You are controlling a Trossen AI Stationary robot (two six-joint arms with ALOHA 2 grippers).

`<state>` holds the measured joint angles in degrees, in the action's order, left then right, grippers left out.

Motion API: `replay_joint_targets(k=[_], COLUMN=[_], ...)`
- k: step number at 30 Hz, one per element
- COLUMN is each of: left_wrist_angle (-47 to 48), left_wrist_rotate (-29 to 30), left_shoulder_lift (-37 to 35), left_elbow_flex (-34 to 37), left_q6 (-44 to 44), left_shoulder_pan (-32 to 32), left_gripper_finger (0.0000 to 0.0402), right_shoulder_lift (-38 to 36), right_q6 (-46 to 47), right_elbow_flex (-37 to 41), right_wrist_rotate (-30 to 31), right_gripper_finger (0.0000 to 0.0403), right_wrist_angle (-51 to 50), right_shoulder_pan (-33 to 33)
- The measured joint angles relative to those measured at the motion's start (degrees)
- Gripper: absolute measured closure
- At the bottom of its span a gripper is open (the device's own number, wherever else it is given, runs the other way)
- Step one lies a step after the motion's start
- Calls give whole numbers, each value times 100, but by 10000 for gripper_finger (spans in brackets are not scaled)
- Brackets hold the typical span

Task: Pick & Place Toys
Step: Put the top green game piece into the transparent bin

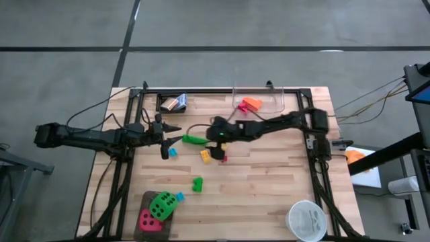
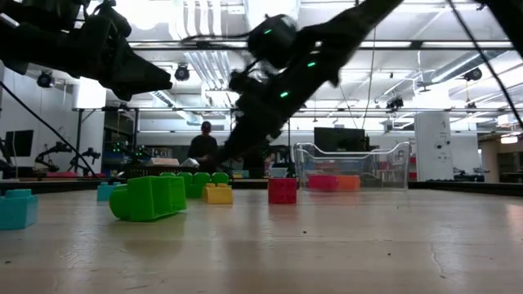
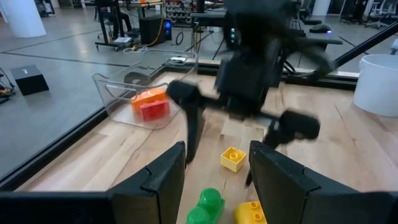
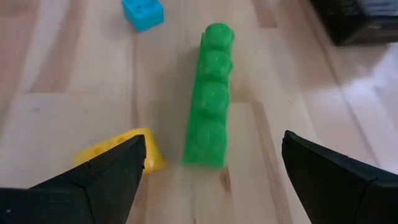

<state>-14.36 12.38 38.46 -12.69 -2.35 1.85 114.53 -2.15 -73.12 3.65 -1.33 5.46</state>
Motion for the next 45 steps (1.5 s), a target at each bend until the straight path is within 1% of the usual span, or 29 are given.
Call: replay_joint_targets(k=[7,9,11,13,15,18,21,22,34,40,45], left_wrist_angle=[12,20,23,23,20,20,14,14,46,79,126], left_wrist_rotate=[0,0,0,0,0,0,0,0,0,0,0], left_shoulder_lift=[0,0,0,0,0,0,0,0,0,0,0], left_elbow_flex=[0,0,0,0,0,0,0,0,0,0,0], left_q6=[2,26,26,29,31,40,44,44,42,42,42], left_shoulder_pan=[0,-2,-4,-4,-4,-4,-4,-4,-4,-4,-4], left_gripper_finger=[224,224,224,224,224,224,224,224,224,224,224], right_shoulder_lift=[1201,1435,1617,1740,1787,1787,1763,1753,1447,1298,992], right_q6=[-127,-127,-129,-129,-127,-127,-127,-129,-323,-389,-387], right_elbow_flex=[-1635,-1979,-2232,-2382,-2428,-2424,-2409,-2398,-2317,-2283,-1864], right_wrist_rotate=[-19,-17,-20,-20,-28,-42,-26,-23,14,21,-83], right_gripper_finger=[39,46,63,90,125,190,264,278,276,276,276], right_wrist_angle=[-1188,-1487,-1728,-1886,-1935,-2013,-2131,-2151,-2287,-2612,-2379], right_shoulder_pan=[147,159,160,155,152,154,148,148,-4,-124,-218])
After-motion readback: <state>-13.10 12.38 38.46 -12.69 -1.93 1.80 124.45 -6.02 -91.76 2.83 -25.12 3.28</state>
